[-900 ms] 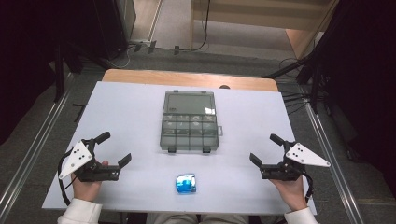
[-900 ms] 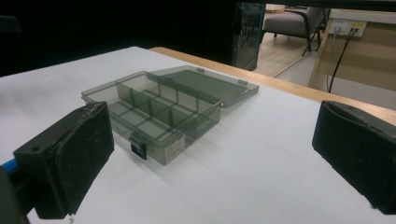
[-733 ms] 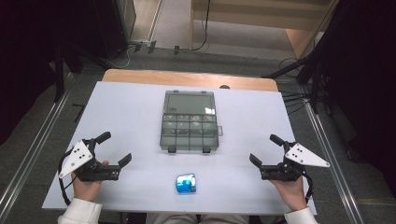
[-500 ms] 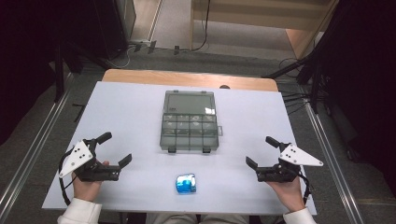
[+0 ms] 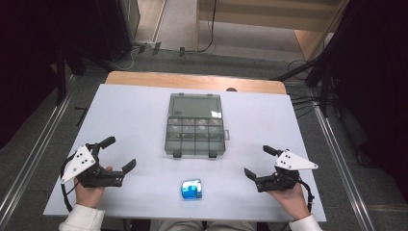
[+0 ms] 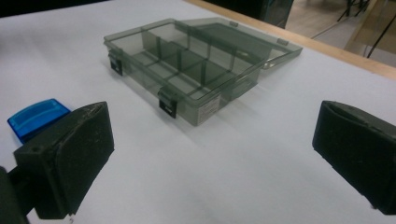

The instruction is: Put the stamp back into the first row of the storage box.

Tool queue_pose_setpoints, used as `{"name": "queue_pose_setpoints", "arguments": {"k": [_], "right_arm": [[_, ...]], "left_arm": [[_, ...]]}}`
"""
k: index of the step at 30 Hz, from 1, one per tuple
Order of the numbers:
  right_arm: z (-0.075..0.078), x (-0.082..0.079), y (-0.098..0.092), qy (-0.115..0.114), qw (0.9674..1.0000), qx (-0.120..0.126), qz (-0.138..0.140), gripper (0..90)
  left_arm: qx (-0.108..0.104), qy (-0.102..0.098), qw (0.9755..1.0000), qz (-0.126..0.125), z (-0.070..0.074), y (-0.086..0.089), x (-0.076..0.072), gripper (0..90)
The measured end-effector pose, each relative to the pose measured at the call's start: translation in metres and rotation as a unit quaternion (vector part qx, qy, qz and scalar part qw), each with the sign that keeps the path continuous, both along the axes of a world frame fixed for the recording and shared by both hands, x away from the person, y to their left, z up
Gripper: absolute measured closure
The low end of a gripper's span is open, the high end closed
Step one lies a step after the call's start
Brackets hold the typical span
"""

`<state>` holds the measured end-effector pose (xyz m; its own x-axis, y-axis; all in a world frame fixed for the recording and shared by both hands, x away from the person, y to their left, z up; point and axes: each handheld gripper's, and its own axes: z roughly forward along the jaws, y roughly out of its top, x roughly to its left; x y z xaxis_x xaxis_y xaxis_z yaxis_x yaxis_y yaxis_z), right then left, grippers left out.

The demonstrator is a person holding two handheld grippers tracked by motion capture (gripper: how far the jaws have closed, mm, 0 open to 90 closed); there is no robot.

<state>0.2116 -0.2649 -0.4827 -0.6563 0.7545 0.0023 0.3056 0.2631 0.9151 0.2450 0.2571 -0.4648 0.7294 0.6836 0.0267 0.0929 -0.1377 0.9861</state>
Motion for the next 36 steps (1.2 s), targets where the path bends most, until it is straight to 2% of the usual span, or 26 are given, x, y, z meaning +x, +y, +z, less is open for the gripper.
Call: {"name": "queue_pose_setpoints", "arguments": {"k": [4, 5, 7, 20, 23, 24, 25, 27, 29, 30, 31, 32, 33, 35, 36], "right_arm": [[-0.002, 0.001, 0.010, 0.009, 0.9996, -0.015, 0.020, 0.0], [-0.001, 0.002, 0.016, 0.013, 0.9991, -0.028, 0.031, 0.0], [-0.001, 0.004, 0.021, 0.017, 0.9984, -0.036, 0.039, 0.0], [0.003, 0.011, 0.053, 0.033, 0.9943, -0.058, 0.084, 0.0], [0.006, 0.013, 0.066, 0.042, 0.9911, -0.077, 0.100, 0.0], [0.006, 0.013, 0.066, 0.042, 0.9911, -0.077, 0.100, 0.0], [0.009, 0.015, 0.071, 0.043, 0.9889, -0.087, 0.113, 0.0], [0.010, 0.015, 0.075, 0.045, 0.9879, -0.092, 0.117, 0.0], [0.014, 0.018, 0.084, 0.049, 0.9845, -0.105, 0.132, 0.0], [0.014, 0.018, 0.084, 0.049, 0.9845, -0.105, 0.132, 0.0], [0.016, 0.019, 0.090, 0.051, 0.9825, -0.111, 0.141, 0.0], [0.016, 0.019, 0.090, 0.051, 0.9825, -0.111, 0.141, 0.0], [0.018, 0.021, 0.096, 0.050, 0.9799, -0.121, 0.151, 0.0], [0.020, 0.022, 0.102, 0.054, 0.9777, -0.125, 0.160, 0.0], [0.020, 0.022, 0.102, 0.054, 0.9777, -0.125, 0.160, 0.0]], "left_arm": [[0.001, 0.001, 1.0000, 0.000, 0.000, 0.000, 0.000, 0.0], [0.000, 0.001, 1.0000, 0.000, 0.000, 0.000, 0.000, 0.0], [0.001, 0.001, 1.0000, -0.001, 0.000, 0.000, 0.001, 0.0], [-0.001, 0.005, 1.0000, -0.003, -0.001, 0.000, 0.001, 0.0], [-0.004, 0.008, 0.9999, -0.005, -0.002, 0.000, 0.002, 0.0], [-0.004, 0.008, 0.9999, -0.005, -0.002, 0.000, 0.002, 0.0], [-0.006, 0.009, 0.9999, -0.006, -0.002, 0.000, 0.002, 0.0], [-0.006, 0.009, 0.9999, -0.006, -0.002, 0.000, 0.003, 0.0], [-0.006, 0.009, 0.9999, -0.007, -0.002, 0.000, 0.003, 0.0], [-0.006, 0.009, 0.9999, -0.007, -0.002, 0.000, 0.003, 0.0], [-0.007, 0.009, 0.9999, -0.007, -0.002, 0.001, 0.002, 0.0], [-0.007, 0.009, 0.9999, -0.007, -0.002, 0.001, 0.002, 0.0], [-0.007, 0.009, 0.9999, -0.007, -0.002, 0.001, 0.002, 0.0], [-0.005, 0.011, 0.9999, -0.008, -0.002, 0.000, 0.002, 0.0], [-0.005, 0.011, 0.9999, -0.008, -0.002, 0.000, 0.002, 0.0]]}}
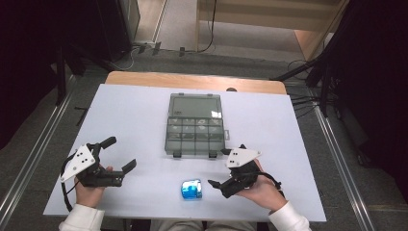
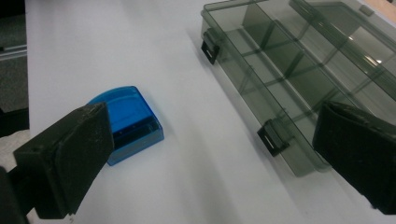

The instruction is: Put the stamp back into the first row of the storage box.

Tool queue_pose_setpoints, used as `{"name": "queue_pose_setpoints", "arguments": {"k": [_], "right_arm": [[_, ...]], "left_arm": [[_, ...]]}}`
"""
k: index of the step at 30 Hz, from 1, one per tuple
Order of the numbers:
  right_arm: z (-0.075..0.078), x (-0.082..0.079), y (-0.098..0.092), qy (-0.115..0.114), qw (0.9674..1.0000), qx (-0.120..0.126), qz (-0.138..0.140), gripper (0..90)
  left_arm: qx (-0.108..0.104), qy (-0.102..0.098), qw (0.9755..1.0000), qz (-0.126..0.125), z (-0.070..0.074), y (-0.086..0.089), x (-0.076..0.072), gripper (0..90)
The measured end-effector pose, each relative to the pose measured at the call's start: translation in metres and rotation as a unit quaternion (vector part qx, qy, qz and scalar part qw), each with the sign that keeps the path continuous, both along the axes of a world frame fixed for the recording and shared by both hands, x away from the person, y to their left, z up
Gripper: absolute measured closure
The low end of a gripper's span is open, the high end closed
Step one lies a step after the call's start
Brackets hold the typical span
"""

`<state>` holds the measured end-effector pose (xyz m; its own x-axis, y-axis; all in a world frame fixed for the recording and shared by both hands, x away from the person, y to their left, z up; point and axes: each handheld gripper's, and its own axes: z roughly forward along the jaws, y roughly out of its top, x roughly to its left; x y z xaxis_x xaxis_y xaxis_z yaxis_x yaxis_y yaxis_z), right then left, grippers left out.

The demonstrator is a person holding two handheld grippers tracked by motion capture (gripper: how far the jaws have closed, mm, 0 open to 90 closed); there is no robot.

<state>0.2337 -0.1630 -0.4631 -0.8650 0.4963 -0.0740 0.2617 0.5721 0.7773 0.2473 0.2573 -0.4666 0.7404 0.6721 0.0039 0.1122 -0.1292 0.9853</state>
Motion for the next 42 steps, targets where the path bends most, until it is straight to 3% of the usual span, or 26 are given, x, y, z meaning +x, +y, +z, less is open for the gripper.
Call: {"name": "queue_pose_setpoints", "arguments": {"k": [10, 13, 18, 23, 30, 31, 32, 34, 36, 37, 39, 41, 42], "right_arm": [[0.005, 0.006, 0.028, 0.012, 0.9976, -0.047, 0.050, 0.0], [0.005, 0.007, 0.040, 0.019, 0.9950, -0.069, 0.070, 0.0], [0.003, 0.010, 0.053, 0.020, 0.9916, -0.089, 0.092, 0.0], [-0.002, 0.012, 0.061, 0.034, 0.9888, -0.102, 0.103, 0.5], [-0.014, 0.013, 0.075, 0.048, 0.9810, -0.136, 0.129, 1.3], [-0.017, 0.012, 0.077, 0.053, 0.9783, -0.148, 0.135, 2.0], [-0.017, 0.012, 0.077, 0.053, 0.9783, -0.148, 0.135, 2.0], [-0.020, 0.012, 0.080, 0.060, 0.9724, -0.170, 0.148, 7.4], [-0.021, 0.012, 0.081, 0.065, 0.9706, -0.175, 0.152, 9.9], [-0.024, 0.011, 0.084, 0.067, 0.9670, -0.183, 0.165, 14.0], [-0.024, 0.010, 0.085, 0.068, 0.9662, -0.185, 0.166, 14.5], [-0.026, 0.009, 0.087, 0.067, 0.9608, -0.194, 0.186, 25.0], [-0.026, 0.009, 0.087, 0.067, 0.9608, -0.194, 0.186, 25.0]], "left_arm": [[-0.002, 0.002, 1.0000, -0.004, 0.000, -0.001, 0.000, 0.0], [-0.001, 0.004, 1.0000, -0.005, 0.000, 0.000, 0.000, 0.0], [0.001, 0.005, 1.0000, -0.008, -0.001, -0.001, 0.000, 0.0], [0.002, 0.007, 0.9999, -0.011, -0.001, -0.002, 0.001, 0.0], [0.001, 0.007, 0.9999, -0.012, -0.001, -0.002, 0.001, 0.0], [0.001, 0.007, 0.9999, -0.011, -0.001, -0.002, 0.001, 0.0], [0.000, 0.006, 0.9999, -0.010, -0.001, -0.002, 0.000, 0.0], [-0.001, 0.004, 1.0000, -0.008, 0.000, -0.001, 0.000, 0.0], [-0.002, 0.005, 0.9999, -0.009, 0.000, -0.001, 0.000, 0.0], [-0.002, 0.008, 0.9999, -0.012, -0.001, -0.001, 0.001, 0.0], [-0.002, 0.010, 0.9999, -0.012, -0.001, -0.002, 0.001, 0.0], [-0.002, 0.009, 0.9999, -0.013, -0.001, -0.002, 0.001, 0.0], [-0.002, 0.009, 0.9999, -0.013, -0.001, -0.002, 0.001, 0.0]]}}
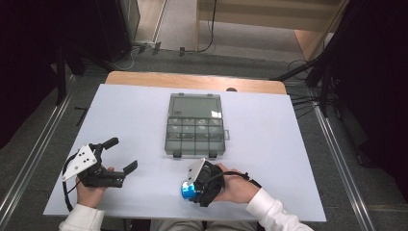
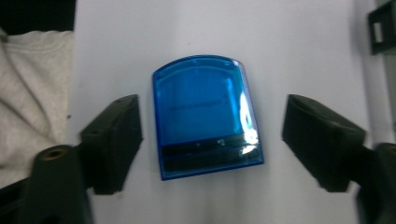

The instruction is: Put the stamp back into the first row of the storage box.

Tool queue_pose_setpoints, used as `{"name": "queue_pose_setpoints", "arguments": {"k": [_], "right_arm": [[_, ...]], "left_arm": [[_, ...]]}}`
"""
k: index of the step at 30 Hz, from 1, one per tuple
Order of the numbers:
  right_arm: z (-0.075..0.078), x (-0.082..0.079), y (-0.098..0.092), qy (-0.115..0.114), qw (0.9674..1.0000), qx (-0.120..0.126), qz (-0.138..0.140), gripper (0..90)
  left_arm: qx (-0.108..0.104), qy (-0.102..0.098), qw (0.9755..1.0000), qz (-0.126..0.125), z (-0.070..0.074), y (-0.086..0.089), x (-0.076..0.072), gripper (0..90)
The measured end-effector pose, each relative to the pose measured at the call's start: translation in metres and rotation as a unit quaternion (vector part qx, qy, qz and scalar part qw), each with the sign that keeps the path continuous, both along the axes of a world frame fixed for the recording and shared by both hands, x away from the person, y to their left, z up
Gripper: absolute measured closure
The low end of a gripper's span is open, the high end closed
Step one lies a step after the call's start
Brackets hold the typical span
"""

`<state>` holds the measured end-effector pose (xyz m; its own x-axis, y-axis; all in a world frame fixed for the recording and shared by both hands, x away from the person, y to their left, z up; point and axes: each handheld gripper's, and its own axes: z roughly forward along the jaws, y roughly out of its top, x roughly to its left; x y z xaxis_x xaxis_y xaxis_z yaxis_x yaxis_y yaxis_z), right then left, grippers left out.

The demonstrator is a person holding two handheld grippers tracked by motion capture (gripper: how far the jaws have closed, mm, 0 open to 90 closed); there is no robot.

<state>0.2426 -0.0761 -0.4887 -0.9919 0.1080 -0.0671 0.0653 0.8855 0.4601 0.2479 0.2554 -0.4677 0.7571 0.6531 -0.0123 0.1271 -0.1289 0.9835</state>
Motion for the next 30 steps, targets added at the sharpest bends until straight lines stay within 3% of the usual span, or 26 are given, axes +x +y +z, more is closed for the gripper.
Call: {"name": "queue_pose_setpoints", "arguments": {"k": [12, 16, 23, 26, 30], "right_arm": [[-0.006, 0.001, 0.005, 0.004, 0.9995, -0.024, 0.022, 40.4], [-0.005, 0.002, 0.004, 0.010, 0.9995, -0.027, 0.012, 41.6], [-0.003, 0.008, 0.002, 0.036, 0.9991, -0.016, 0.015, 42.0], [0.008, 0.011, -0.001, 0.040, 0.9992, 0.000, 0.009, 42.0], [0.017, 0.015, -0.003, 0.045, 0.9989, 0.004, 0.010, 42.0]], "left_arm": [[-0.001, 0.001, 1.0000, 0.001, 0.000, 0.001, 0.001, 0.0], [-0.002, 0.002, 1.0000, 0.001, 0.000, 0.001, 0.001, 0.0], [-0.004, 0.001, 1.0000, 0.000, 0.000, 0.002, 0.001, 0.0], [-0.006, 0.001, 1.0000, 0.000, 0.000, 0.002, 0.000, 0.0], [-0.009, 0.000, 1.0000, 0.000, 0.001, 0.002, 0.000, 0.0]]}}
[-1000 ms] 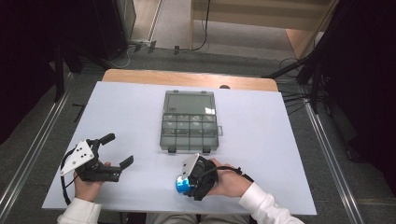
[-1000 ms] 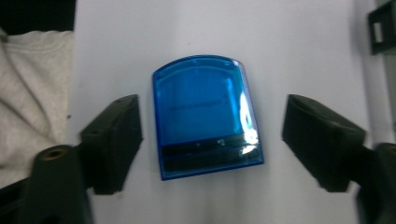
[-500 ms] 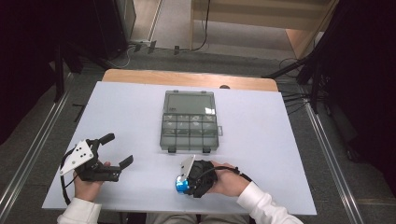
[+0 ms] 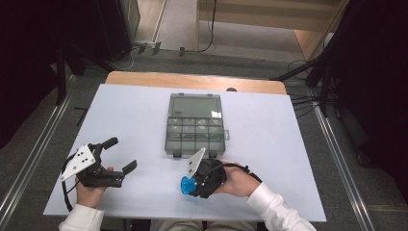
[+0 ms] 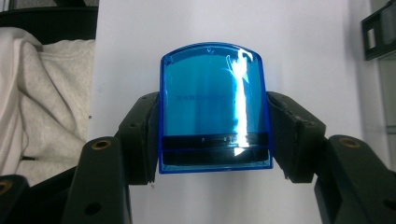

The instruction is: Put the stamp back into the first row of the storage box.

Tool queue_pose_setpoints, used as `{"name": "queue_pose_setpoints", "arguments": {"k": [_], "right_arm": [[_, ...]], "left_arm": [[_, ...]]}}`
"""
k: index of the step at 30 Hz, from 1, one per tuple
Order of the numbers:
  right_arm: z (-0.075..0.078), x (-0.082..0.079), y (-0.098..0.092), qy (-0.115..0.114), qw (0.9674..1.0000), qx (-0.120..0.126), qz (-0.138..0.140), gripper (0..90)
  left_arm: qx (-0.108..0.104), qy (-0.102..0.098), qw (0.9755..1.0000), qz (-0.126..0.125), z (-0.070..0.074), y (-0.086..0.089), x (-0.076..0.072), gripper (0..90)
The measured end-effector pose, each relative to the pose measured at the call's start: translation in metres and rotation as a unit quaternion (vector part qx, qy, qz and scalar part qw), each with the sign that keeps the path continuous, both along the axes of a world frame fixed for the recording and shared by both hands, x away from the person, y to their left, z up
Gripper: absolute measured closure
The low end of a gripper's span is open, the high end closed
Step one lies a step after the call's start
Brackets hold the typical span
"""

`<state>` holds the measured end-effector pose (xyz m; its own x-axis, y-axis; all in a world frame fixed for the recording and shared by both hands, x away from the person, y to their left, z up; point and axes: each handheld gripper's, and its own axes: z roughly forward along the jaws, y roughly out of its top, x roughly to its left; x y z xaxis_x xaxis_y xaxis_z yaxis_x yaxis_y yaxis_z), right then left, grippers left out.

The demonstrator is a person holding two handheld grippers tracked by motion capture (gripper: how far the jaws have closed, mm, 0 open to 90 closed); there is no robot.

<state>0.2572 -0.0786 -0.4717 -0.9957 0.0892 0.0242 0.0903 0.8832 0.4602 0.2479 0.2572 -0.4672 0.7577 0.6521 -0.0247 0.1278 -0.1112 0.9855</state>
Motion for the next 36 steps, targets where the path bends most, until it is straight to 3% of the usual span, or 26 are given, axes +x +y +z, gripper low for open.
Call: {"name": "queue_pose_setpoints", "arguments": {"k": [10, 22, 31, 36], "right_arm": [[0.020, 0.018, -0.003, 0.009, 0.9999, 0.011, -0.006, 42.0], [0.037, 0.048, -0.014, 0.006, 0.9994, 0.018, -0.027, 42.0], [0.060, 0.074, -0.025, -0.006, 0.9984, 0.029, -0.049, 42.0], [0.067, 0.083, -0.027, -0.004, 0.9984, 0.032, -0.047, 42.0]], "left_arm": [[-0.005, -0.001, 1.0000, 0.001, 0.001, 0.003, 0.000, 0.0], [-0.007, 0.001, 1.0000, 0.002, 0.001, 0.003, 0.000, 0.0], [-0.005, 0.004, 1.0000, 0.006, 0.000, 0.002, 0.001, 0.0], [-0.005, 0.004, 1.0000, 0.005, 0.000, 0.003, 0.002, 0.0]]}}
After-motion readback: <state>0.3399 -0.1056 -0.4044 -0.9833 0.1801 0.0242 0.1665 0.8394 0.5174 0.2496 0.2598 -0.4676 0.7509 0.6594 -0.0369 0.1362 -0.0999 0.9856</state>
